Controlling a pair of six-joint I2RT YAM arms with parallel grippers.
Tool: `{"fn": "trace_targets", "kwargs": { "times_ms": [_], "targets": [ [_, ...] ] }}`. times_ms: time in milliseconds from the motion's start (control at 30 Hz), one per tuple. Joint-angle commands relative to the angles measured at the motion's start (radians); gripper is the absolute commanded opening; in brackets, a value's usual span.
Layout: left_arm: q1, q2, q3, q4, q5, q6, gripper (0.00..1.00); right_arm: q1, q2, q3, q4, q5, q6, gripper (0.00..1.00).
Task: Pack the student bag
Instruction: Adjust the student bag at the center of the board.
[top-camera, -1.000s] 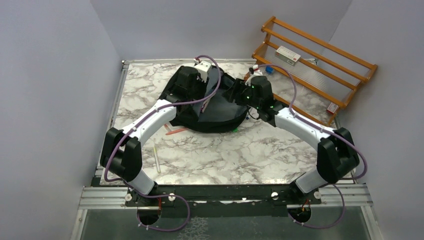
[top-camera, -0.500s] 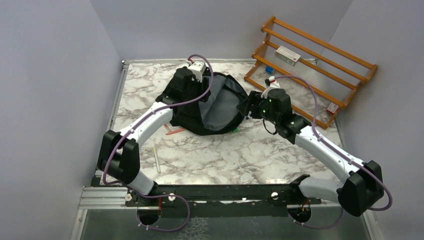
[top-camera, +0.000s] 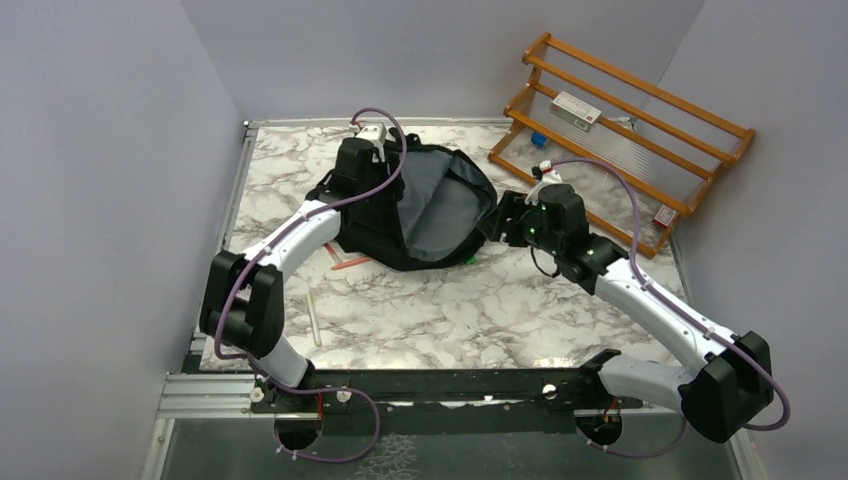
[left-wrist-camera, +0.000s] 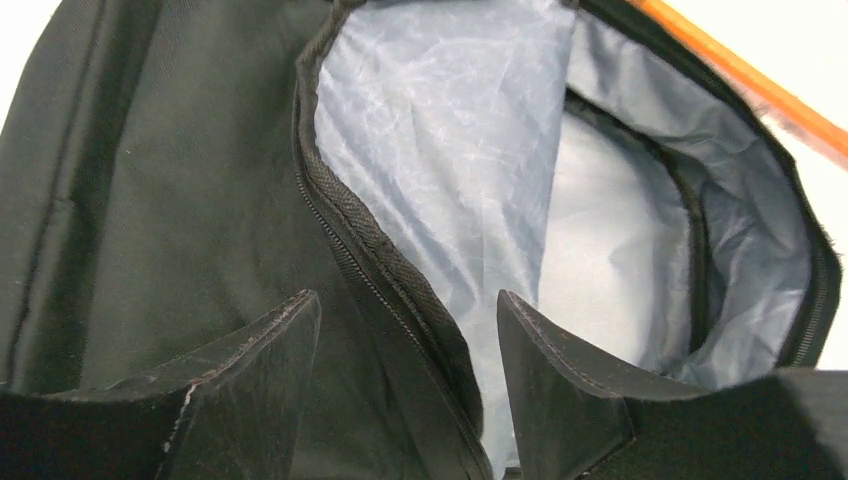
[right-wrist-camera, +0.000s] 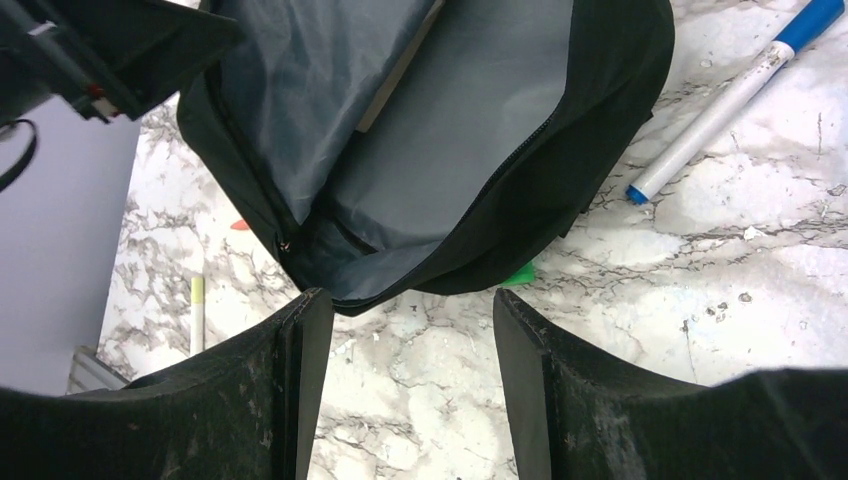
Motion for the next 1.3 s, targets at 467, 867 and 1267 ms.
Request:
{"fn": "trace_targets", "kwargs": {
  "times_ms": [467,867,1267],
  "targets": [
    [-0.003,0.068,0.067,-0.028,0.071,0.042,0.17,-0.004,-0.085,-0.035,-0.054,0.009,0.009,0.65],
    [-0.148,-0.005,0.039,0.041,0.315,0.218,0.01,-0.003,-0.067,-0.055,-0.071,0.120,0.087,0.68],
    [-0.173,-0.003,0.023,0.046,0.344,0.224,0.00,-0.004,0.143,-0.005,0.075,0.168,0.246,0.71]
  ]
}}
